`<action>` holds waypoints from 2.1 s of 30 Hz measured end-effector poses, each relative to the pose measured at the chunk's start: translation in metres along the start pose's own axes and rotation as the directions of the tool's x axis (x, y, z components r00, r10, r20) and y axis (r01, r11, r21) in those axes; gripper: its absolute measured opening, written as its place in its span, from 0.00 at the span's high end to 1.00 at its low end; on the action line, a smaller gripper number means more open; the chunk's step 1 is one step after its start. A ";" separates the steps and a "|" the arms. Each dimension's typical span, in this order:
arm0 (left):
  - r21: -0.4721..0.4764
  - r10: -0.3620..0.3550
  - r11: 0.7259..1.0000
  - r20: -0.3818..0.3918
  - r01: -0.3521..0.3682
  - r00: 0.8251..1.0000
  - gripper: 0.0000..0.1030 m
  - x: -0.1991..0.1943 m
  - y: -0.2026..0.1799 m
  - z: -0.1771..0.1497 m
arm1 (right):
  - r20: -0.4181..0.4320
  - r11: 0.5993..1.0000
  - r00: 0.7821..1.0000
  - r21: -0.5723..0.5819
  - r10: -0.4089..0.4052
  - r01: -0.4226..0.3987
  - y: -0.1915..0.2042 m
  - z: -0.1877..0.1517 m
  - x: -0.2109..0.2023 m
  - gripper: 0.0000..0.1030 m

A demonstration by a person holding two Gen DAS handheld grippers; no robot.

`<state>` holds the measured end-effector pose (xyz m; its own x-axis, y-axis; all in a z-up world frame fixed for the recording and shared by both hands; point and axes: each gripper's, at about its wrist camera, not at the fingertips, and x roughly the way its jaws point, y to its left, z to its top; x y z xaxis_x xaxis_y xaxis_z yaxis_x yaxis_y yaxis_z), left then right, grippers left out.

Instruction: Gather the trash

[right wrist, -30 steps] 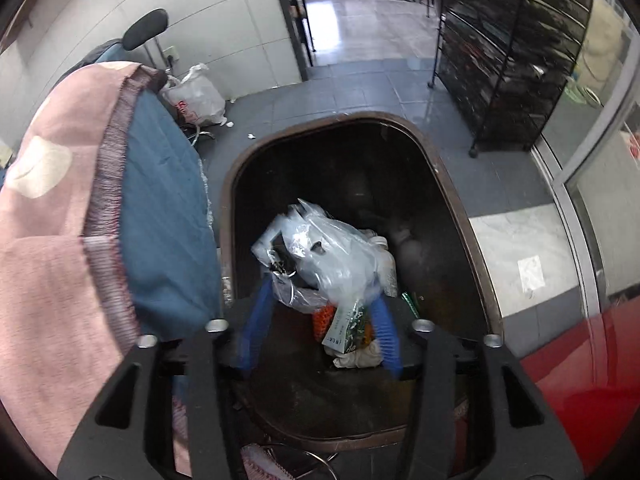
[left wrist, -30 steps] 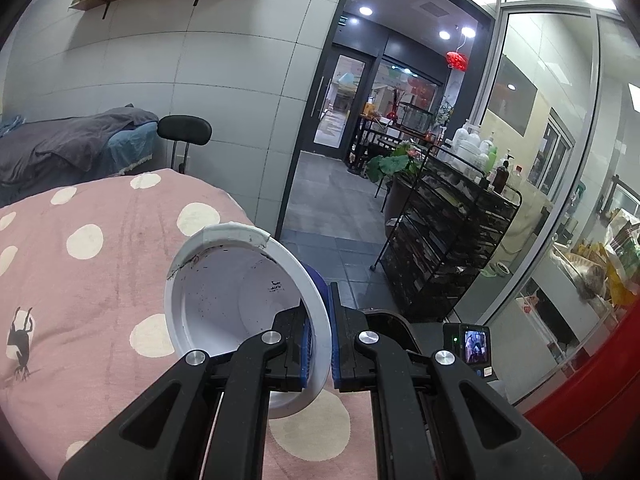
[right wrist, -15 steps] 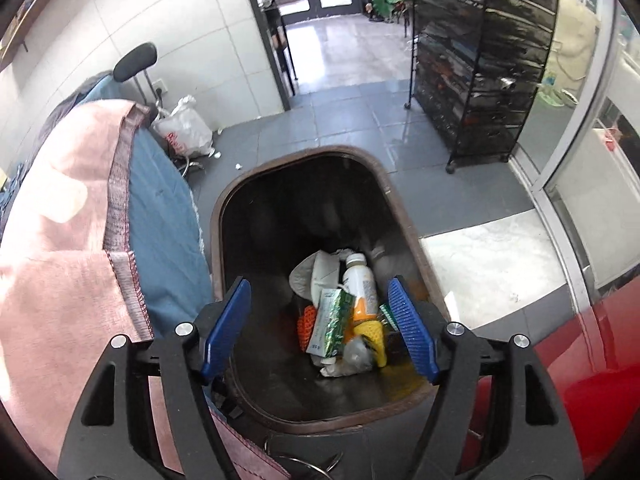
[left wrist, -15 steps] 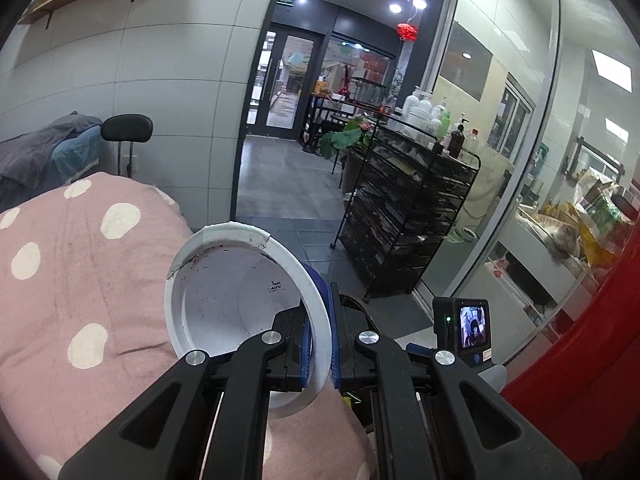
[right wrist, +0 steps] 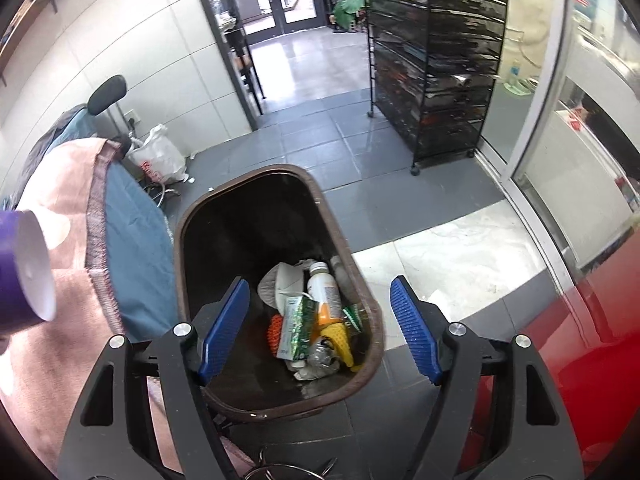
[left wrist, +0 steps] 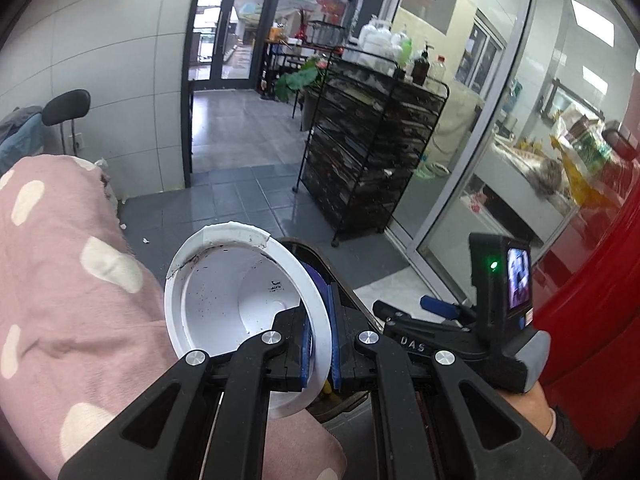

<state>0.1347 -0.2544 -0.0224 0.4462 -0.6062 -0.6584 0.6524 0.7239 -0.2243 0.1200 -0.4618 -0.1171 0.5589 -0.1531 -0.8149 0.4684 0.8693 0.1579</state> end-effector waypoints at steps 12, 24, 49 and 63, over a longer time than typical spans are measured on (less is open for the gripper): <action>0.059 0.011 0.998 -0.115 -0.004 0.993 0.90 0.048 -0.011 -0.006 | -0.002 0.998 0.999 0.050 -0.039 0.039 -0.027 0.004 0.002 0.29; 0.100 0.047 0.994 -0.016 -0.045 0.999 0.23 0.020 -0.015 -0.008 | 0.018 0.999 0.999 0.027 -0.041 0.040 -0.018 0.004 -0.004 0.29; -0.169 0.444 0.896 0.296 -0.411 0.846 0.06 -0.169 0.079 -0.057 | 0.309 0.965 0.931 -0.228 0.194 -0.125 0.131 -0.028 -0.113 0.08; -0.340 0.601 0.790 0.270 -0.510 0.752 0.06 -0.221 0.119 -0.107 | 0.402 0.927 0.868 -0.341 0.292 -0.154 0.173 -0.094 -0.162 0.06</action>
<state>0.0481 0.0011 0.0201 0.8932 -0.1094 -0.4361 0.0796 0.9931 -0.0861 0.0464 -0.2426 -0.0098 0.8971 -0.0680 -0.4365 0.1150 0.9900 0.0820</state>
